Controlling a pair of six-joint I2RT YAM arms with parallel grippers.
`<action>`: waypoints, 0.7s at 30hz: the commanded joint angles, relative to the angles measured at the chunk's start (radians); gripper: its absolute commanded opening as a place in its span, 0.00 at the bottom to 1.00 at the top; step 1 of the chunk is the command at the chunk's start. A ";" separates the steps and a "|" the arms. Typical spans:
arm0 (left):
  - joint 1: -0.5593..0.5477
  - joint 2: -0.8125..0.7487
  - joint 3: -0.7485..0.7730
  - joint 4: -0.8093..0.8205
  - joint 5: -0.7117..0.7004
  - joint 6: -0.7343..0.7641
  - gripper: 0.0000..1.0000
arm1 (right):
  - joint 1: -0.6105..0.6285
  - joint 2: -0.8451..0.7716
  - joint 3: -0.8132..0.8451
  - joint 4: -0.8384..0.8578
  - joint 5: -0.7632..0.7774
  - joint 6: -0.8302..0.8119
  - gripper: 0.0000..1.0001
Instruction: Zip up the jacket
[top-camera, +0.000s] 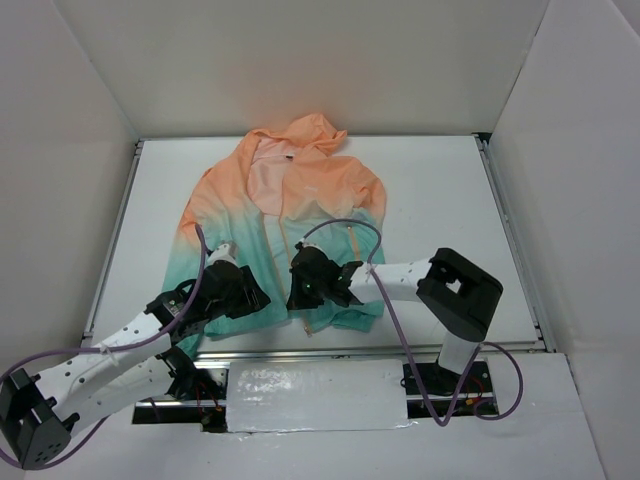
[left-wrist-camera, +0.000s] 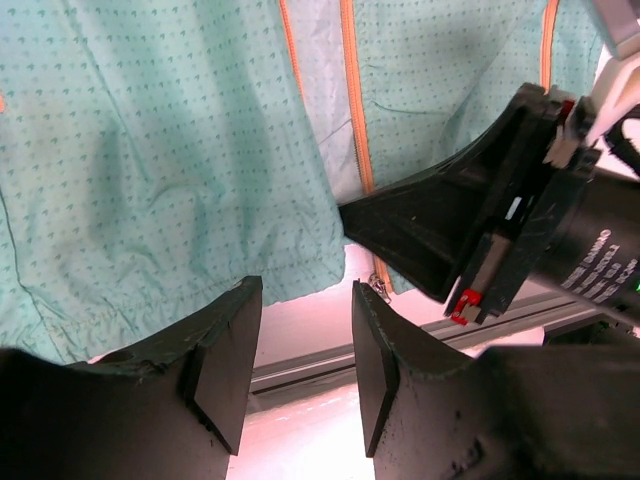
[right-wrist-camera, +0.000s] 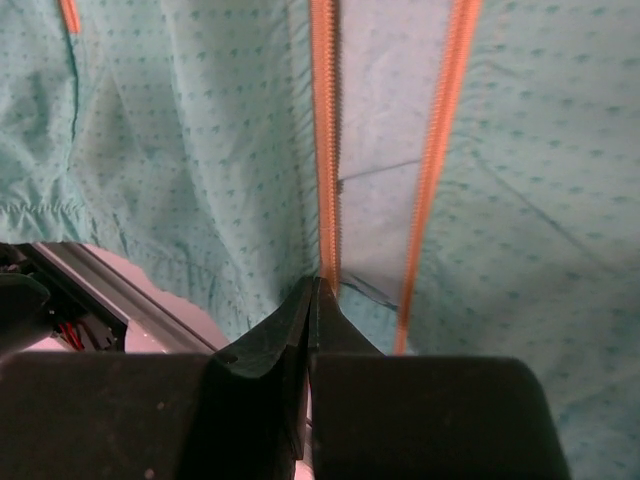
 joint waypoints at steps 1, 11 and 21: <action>-0.001 -0.004 0.023 0.005 0.000 -0.011 0.53 | 0.026 0.022 0.057 0.019 0.003 -0.004 0.00; -0.003 0.000 0.003 0.022 0.039 -0.001 0.52 | 0.097 0.039 0.140 -0.069 0.139 -0.006 0.00; -0.003 0.000 -0.074 0.058 0.102 -0.033 0.49 | 0.104 0.036 0.117 0.007 0.095 0.007 0.02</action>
